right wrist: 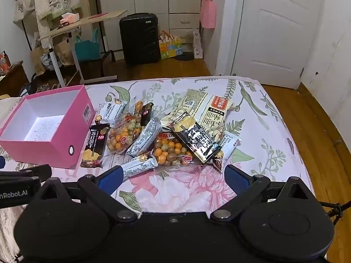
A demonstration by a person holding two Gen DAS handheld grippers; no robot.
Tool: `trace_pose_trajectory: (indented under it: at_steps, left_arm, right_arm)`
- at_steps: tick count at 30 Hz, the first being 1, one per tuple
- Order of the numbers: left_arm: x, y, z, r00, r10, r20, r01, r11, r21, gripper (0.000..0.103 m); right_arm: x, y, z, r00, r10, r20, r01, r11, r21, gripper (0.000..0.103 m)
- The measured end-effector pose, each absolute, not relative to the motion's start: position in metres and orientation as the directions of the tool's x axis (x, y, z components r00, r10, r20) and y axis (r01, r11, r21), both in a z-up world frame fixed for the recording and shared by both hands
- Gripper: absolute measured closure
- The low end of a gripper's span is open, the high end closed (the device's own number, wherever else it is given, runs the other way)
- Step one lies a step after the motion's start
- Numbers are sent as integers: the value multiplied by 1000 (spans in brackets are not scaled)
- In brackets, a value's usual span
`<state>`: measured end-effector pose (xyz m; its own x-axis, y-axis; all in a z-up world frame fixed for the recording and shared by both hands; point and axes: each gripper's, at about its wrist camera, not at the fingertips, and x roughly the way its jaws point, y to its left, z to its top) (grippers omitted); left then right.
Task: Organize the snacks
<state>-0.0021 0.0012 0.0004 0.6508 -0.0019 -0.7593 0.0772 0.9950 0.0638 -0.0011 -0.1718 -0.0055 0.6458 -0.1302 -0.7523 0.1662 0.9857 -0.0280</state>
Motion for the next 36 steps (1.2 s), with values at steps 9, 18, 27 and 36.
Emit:
trace_pose_trajectory:
  at_steps: [9, 18, 27, 36]
  left_arm:
    - [2, -3, -1, 626, -20, -780, 104, 993, 59, 5]
    - [3, 1, -4, 619, -25, -785, 102, 994, 49, 5]
    - [5, 6, -10, 607, -20, -794, 92, 995, 45, 5]
    - [3, 12, -8, 607, -27, -794, 82, 996, 29, 5]
  right_arm:
    - [0, -170, -6, 637, -137, -759, 163, 986, -41, 3]
    - [3, -167, -8, 628, -141, -765, 157, 986, -53, 3]
    - [1, -171, -9, 622, -159, -767, 171, 983, -65, 3]
    - [-2, -172, -9, 631, -145, -762, 160, 986, -55, 3]
